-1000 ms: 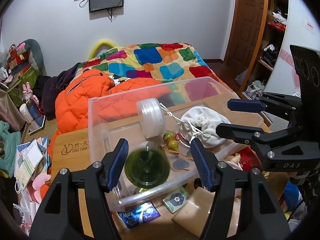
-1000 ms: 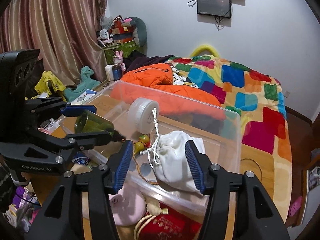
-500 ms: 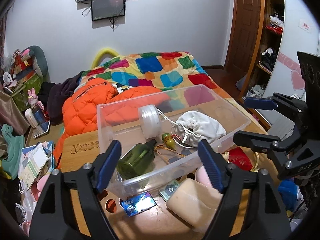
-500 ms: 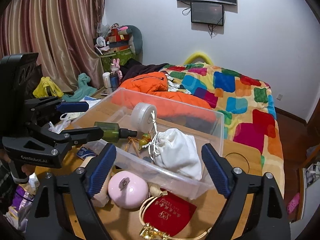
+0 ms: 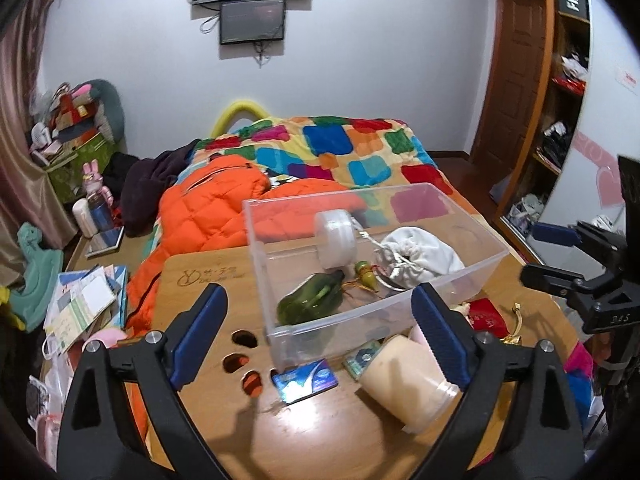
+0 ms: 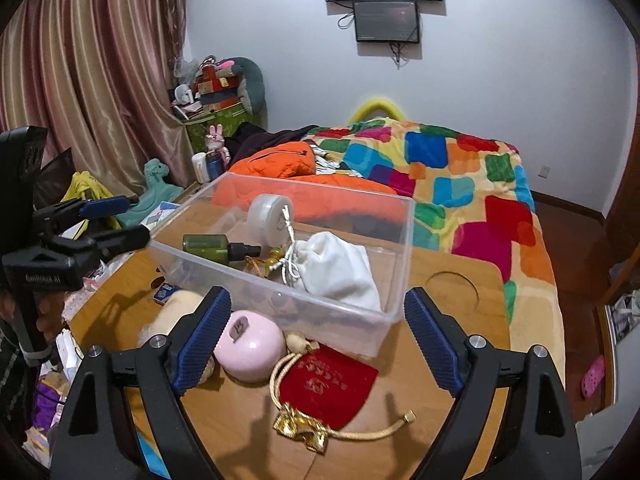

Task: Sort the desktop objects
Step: 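Move the right gripper toward the red drawstring pouch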

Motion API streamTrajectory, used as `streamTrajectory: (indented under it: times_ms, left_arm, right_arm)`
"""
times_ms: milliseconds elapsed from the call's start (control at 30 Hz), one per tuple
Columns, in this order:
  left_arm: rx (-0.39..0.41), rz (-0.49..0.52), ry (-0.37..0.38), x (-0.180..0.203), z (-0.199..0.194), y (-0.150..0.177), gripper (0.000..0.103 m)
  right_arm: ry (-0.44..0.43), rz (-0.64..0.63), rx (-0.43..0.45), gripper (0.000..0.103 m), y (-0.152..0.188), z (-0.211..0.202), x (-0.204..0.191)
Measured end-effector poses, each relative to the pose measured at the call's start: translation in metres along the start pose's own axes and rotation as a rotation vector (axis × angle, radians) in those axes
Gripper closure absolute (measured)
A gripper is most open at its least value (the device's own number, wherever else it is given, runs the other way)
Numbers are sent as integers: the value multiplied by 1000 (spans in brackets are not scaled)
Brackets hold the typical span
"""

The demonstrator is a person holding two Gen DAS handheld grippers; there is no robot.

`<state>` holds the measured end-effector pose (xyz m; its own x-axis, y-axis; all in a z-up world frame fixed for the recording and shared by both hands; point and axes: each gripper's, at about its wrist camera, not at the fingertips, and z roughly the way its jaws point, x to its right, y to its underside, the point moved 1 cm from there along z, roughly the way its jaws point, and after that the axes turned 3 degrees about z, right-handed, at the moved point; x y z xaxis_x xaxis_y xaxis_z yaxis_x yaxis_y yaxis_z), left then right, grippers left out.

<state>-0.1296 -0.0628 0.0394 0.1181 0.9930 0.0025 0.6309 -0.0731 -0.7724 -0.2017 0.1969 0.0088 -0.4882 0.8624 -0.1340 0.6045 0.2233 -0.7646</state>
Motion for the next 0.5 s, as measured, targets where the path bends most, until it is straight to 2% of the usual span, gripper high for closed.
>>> streamTrajectory:
  times_ms: [400, 500]
  left_arm:
    - [-89, -23, -87, -18, 12, 40, 9]
    - [-110, -15, -86, -16, 18, 49, 9]
  right_arm:
    - [47, 3, -34, 16, 26, -4, 5]
    - [42, 12, -58, 16, 34, 0, 5]
